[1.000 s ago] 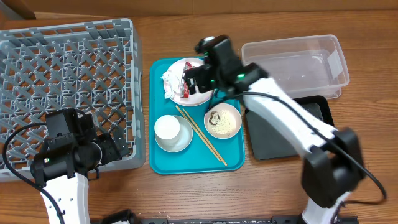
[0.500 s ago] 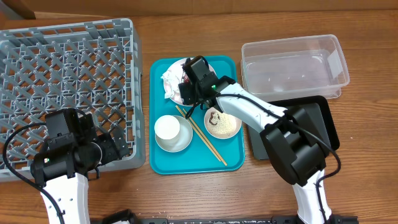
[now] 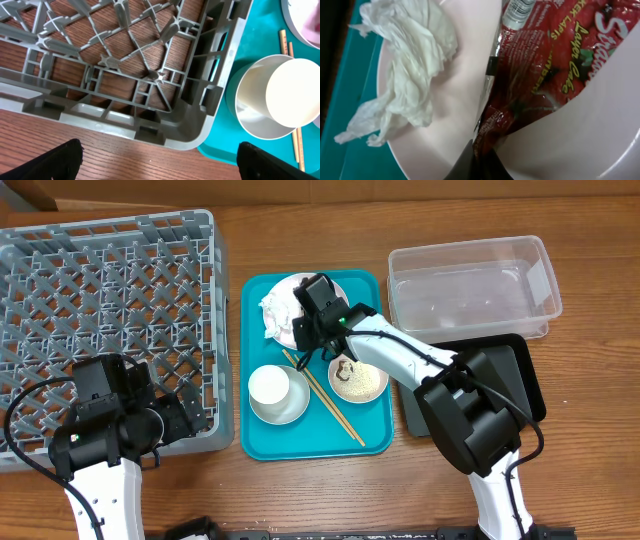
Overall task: Sort waste into correct bins and load items into the dishwasher
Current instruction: 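Carry the red wrapper with the right gripper into the clear bin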
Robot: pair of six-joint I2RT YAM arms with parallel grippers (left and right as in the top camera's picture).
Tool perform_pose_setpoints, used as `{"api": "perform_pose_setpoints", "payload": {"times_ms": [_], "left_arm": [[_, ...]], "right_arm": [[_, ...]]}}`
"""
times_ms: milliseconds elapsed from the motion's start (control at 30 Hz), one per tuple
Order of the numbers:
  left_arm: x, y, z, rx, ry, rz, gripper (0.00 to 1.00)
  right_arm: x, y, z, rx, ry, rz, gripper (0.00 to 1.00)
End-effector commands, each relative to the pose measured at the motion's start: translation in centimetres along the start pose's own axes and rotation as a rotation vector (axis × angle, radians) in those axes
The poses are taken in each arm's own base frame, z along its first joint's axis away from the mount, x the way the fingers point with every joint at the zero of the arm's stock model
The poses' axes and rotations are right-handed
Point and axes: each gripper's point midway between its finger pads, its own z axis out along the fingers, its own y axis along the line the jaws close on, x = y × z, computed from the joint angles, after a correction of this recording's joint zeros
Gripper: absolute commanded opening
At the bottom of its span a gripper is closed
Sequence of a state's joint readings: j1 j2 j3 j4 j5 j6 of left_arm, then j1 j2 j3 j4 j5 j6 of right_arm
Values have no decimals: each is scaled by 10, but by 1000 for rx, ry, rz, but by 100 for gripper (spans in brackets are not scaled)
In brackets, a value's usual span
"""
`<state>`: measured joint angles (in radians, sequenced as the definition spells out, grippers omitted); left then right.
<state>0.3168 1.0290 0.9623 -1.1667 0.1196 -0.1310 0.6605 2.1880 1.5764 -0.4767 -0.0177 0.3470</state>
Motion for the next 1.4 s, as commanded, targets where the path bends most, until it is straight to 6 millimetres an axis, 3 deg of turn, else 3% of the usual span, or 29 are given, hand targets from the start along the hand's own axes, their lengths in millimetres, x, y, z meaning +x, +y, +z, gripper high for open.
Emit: {"api": "perform_pose_setpoints", "payload": {"times_ms": [0,167,200,267,367,467,633,667,767,800,833,933,1000,1167,1367], "left_arm": [[-6,-1,-5,10,-18,6,100],[-6,-1,-5,10,-18,6,100],[-6,-1,-5,10,-18,6,100],[-7,-1,-5,10,-20,6,100],[-7,-2,-5,11,-23,7,100],[-8,-2,-5,11,-24,7,100],[-7,-2,-5,11,-23,7,100],[-7,-2,-5,11,-22,7,100],[-7,-2,-5,11,-22,7,100],[-7,-2,-5,11,-22,7,100],[-7,-2,-5,11,-22,7,100],[-7,-2,-5,11,-23,7,100],[-8,-2,-5,11,-27,7,100],[-11,-2,-5,13,-38,8,100],[-11,-2,-5,13,-38,8,100]], "right_arm": [[-54,-4,-63,24,-157,29,4],[-95,-42,-160,118,-320,101,4],[-99,-57,-181,134,-341,134,4],[-99,-83,-203,163,-349,221,4],[-84,-126,-212,226,-298,380,4],[-61,-160,-205,290,-221,514,4],[-38,-187,-186,338,-143,583,4],[-39,-187,-185,336,-149,583,10],[-59,-184,-189,306,-223,568,45],[-69,-181,-194,286,-259,564,51],[-79,-175,-197,252,-282,531,52],[-111,-132,-202,53,-345,341,56],[-119,-102,-202,-63,-356,244,57],[-113,-44,-182,-173,-328,60,60],[-89,-1,-126,-170,-253,-54,65]]}}
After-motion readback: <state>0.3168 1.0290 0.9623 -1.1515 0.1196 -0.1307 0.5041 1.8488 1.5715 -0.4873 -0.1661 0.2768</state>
